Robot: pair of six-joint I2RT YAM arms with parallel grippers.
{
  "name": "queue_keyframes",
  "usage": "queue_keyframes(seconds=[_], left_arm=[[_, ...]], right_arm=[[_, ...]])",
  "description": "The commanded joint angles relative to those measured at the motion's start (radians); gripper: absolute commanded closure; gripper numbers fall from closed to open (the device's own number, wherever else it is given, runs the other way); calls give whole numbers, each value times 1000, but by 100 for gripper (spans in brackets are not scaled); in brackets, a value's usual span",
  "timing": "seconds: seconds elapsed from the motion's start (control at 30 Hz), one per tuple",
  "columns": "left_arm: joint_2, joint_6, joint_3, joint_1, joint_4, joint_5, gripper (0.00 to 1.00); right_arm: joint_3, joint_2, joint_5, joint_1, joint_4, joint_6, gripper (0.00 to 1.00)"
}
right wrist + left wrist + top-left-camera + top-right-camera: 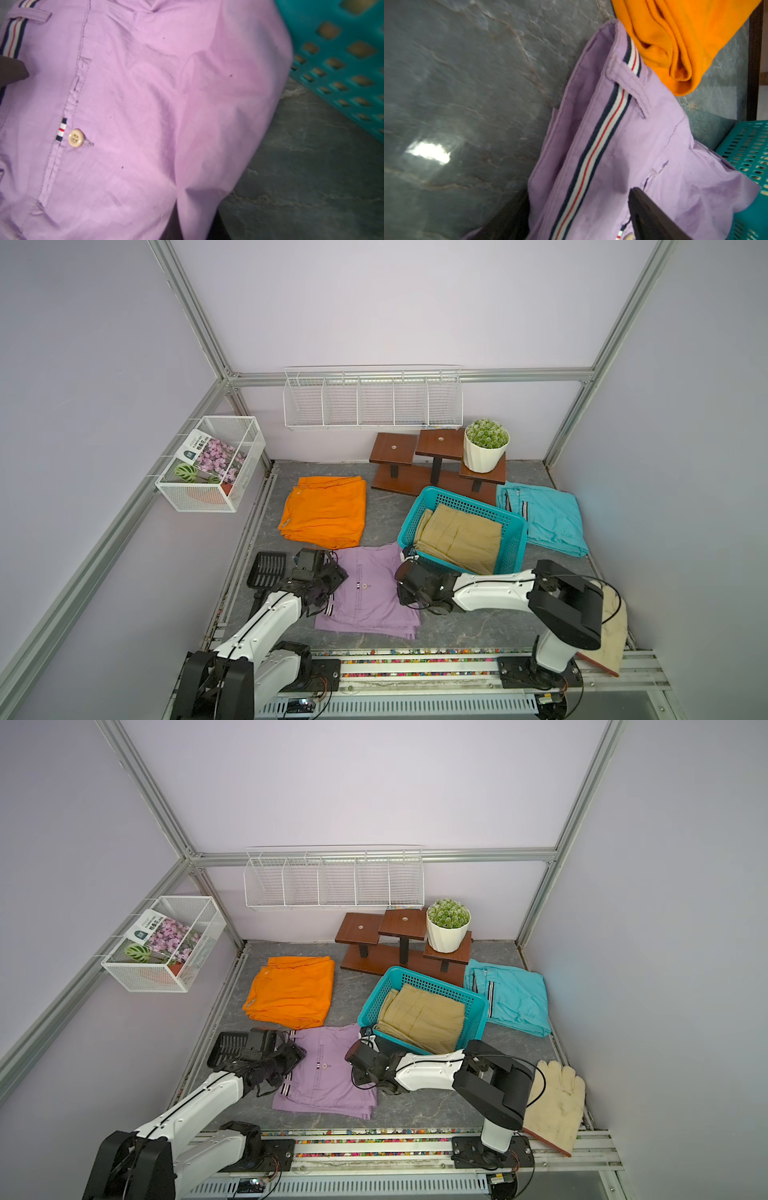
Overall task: Put the folded long pants in the basket
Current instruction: Pick up the long pant at the center of the board.
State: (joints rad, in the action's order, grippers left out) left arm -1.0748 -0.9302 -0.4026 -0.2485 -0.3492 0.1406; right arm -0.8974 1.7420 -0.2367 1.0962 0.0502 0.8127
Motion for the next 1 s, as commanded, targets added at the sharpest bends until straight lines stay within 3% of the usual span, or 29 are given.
queue_keyframes(seconds=[0.0, 0.13, 0.17, 0.27, 0.3, 0.33, 0.37, 0.47, 0.57, 0.8, 0.97], left_arm=[[-86, 10, 64, -6, -111, 67, 14], [-169, 21, 96, -5, -25, 122, 12], [-201, 30, 93, -6, -17, 141, 15], [-298, 55, 84, -6, 24, 173, 49], [-323, 57, 85, -6, 44, 186, 65], [-351, 56, 84, -6, 64, 196, 88], [-377, 56, 78, -6, 73, 203, 100], [-412, 67, 36, -6, 45, 189, 100], [-361, 61, -1, -6, -26, 159, 100], [28, 36, -140, -6, -340, 29, 100], [265, 54, -123, -6, -353, 31, 100]], right_arm=[[-17, 23, 33, -4, 21, -21, 100], [-18, 26, 34, -5, 20, -20, 100], [-18, 27, 34, -6, 20, -20, 100], [-20, 25, 36, -5, 20, -21, 100], [-20, 25, 36, -6, 19, -22, 100], [-20, 25, 37, -6, 18, -25, 100], [-21, 25, 36, -6, 16, -29, 100], [-27, 21, 28, -6, 18, -39, 100], [-45, 19, 24, -6, 29, -55, 100], [-88, -20, 22, -5, 49, -101, 100], [-103, -90, 22, -4, 70, -133, 100]])
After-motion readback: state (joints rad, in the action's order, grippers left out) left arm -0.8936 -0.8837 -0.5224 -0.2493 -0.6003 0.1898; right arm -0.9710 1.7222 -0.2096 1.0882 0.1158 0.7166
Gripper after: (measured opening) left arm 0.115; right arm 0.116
